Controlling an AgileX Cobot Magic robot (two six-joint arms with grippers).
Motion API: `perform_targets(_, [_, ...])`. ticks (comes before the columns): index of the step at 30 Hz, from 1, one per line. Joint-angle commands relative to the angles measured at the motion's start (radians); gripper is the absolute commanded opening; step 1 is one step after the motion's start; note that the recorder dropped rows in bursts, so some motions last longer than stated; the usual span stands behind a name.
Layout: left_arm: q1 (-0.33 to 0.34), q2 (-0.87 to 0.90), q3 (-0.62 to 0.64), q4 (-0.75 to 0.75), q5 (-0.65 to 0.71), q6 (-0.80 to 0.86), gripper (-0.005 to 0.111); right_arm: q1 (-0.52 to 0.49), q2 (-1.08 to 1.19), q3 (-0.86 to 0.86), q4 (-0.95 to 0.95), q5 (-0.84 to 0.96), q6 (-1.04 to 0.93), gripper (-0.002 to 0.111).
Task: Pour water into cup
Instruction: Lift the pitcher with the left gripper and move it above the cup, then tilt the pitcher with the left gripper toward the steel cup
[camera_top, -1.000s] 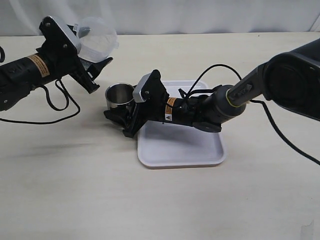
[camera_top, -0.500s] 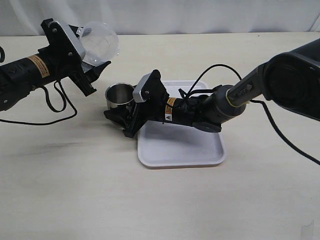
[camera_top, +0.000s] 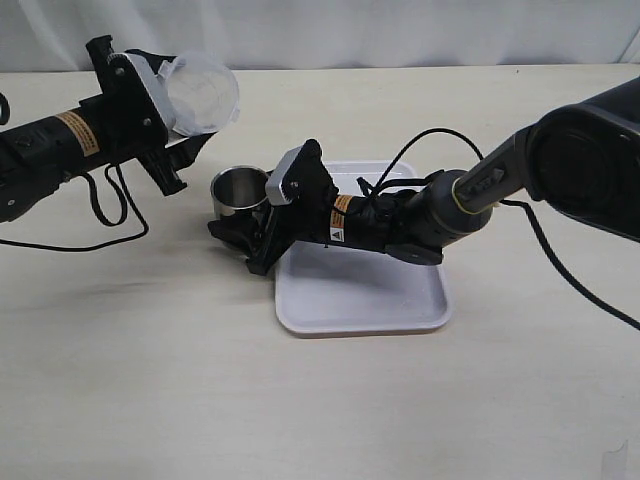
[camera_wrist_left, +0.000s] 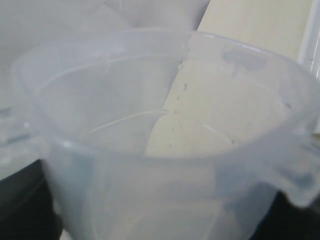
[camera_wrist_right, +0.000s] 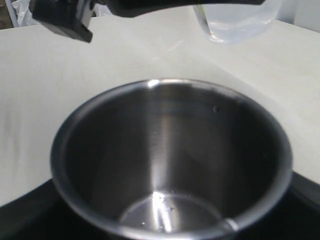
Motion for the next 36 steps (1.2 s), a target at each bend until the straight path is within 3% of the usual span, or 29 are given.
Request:
perform_targets(1, [-0.002,-0.01,-0.012,-0.006,-0.044,0.014,0.0,0.0,-0.003,0.006,-0.005,0.037,-0.002,0.004])
perform_targets(36, [-0.002,-0.01,0.006,0.155,-0.019,0.044,0.0,0.0,-0.003,0.006,-0.005,0.035,-0.002,0.004])
